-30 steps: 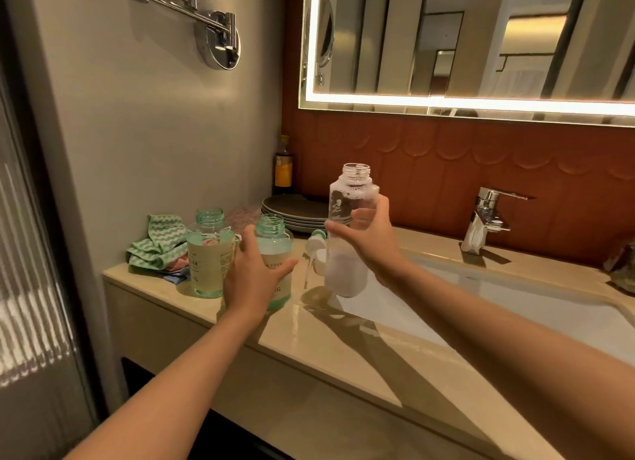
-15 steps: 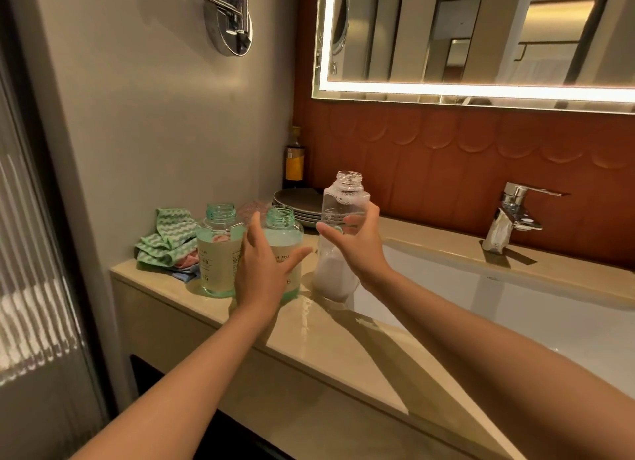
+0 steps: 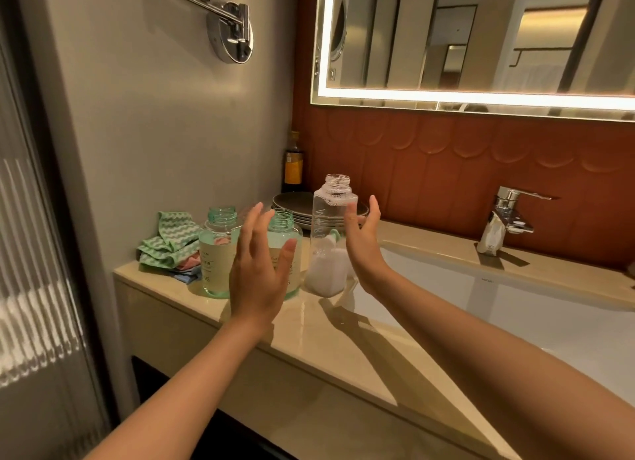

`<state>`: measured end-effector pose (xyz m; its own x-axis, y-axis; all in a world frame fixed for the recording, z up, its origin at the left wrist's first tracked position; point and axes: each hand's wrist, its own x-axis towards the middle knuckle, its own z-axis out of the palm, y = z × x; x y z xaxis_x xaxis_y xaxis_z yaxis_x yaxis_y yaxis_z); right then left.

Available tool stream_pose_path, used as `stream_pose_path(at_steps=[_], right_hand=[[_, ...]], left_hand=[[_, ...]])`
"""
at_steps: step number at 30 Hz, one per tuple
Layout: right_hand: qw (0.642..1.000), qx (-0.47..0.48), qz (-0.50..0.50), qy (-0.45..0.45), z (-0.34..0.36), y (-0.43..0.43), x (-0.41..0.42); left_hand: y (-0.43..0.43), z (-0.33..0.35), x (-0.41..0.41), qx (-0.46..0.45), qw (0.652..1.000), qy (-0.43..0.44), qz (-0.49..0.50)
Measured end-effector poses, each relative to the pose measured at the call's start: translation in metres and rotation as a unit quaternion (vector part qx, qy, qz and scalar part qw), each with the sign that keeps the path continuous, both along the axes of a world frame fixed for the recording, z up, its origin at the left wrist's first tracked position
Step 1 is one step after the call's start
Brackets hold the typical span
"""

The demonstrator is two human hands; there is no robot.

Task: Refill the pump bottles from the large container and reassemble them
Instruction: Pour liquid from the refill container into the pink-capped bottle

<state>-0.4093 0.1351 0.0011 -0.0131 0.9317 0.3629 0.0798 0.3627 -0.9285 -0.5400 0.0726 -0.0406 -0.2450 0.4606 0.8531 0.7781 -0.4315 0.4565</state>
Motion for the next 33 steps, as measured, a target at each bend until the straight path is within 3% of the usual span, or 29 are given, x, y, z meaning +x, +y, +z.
stream_pose_path(at_steps=[4,14,23,28,33], right_hand=[[0.999,0.03,-0.024,-0.009,0.004,-0.019,0.043],[0.979,0.037,-0.2,-0.028,0.016,-0.1,0.205],[0.904,0.082,-0.405,-0.113,0.017,-0.214,0.353],[0.865,0.066,-0.482,-0.122,0.009,-0.246,0.412],[0.853,0.03,-0.5,-0.144,-0.013,-0.248,0.436]], left_hand=[[-0.013,0.012,0.03,0.043,0.997,0.002,-0.065],[-0.022,0.019,0.21,-0.064,0.956,-0.086,-0.274],[-0.064,0.031,0.37,-0.098,0.878,-0.077,-0.463],[-0.078,0.028,0.43,-0.169,0.845,-0.111,-0.494],[-0.049,0.033,0.471,-0.253,0.815,-0.126,-0.505]])
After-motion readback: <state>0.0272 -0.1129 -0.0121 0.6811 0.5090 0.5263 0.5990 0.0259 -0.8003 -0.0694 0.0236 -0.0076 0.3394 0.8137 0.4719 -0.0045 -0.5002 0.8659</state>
